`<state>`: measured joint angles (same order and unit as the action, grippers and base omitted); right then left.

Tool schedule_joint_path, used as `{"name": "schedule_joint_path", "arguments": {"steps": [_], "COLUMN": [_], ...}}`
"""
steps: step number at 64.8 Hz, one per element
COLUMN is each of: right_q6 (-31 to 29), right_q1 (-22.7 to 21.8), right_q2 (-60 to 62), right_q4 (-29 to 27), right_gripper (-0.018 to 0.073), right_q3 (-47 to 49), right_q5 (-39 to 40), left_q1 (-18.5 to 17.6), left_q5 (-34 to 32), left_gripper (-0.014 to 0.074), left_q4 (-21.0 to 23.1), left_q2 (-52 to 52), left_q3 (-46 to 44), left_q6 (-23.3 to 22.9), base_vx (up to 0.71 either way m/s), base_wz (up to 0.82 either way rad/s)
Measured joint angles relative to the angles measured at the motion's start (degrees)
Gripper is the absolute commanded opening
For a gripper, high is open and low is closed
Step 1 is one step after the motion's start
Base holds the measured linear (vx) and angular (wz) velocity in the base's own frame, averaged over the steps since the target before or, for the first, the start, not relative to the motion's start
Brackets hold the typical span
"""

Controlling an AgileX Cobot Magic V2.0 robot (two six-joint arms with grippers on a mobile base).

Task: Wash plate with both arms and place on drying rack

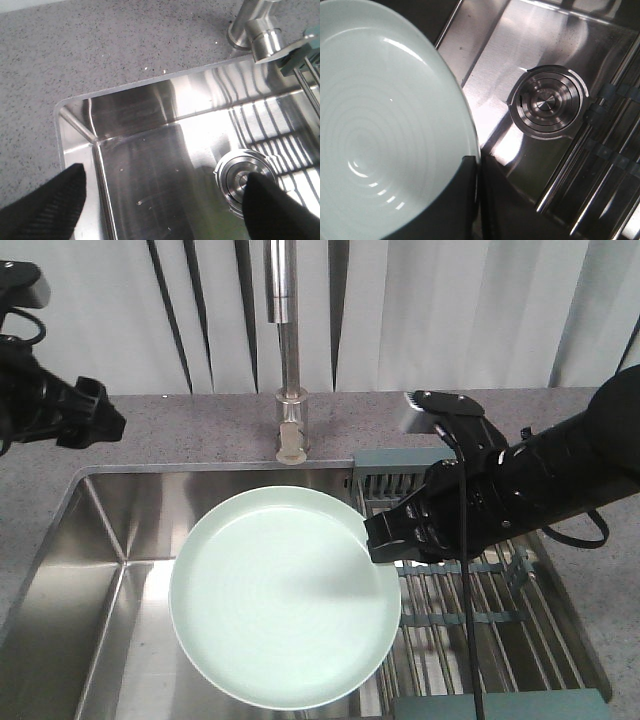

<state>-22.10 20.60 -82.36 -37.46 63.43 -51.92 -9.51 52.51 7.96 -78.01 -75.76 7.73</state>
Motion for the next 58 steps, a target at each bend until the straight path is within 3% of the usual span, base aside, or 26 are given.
{"name": "schedule_joint_path", "arguments": {"steps": [26, 58], "right_q6": [0.0, 0.0], "right_q1": [0.0, 0.0], "right_q2": [0.0, 0.0], "right_q4": [0.0, 0.0], "right_gripper": [-0.0001, -0.0001], "right_q3": [0.0, 0.0], "right_q5": [0.0, 0.0], "left_q1": [0.0, 0.0], "left_q5": [-2.9, -1.5], "left_gripper": [0.0589, 0.0589], "left_q4": [0.0, -0.2], "left_q2": [23.5, 43.9], "left_q3": [19.7, 33.6], "left_q6": [-2.0, -2.8], "base_vx": [0.0, 0.0], "base_wz": [0.0, 0.0]}}
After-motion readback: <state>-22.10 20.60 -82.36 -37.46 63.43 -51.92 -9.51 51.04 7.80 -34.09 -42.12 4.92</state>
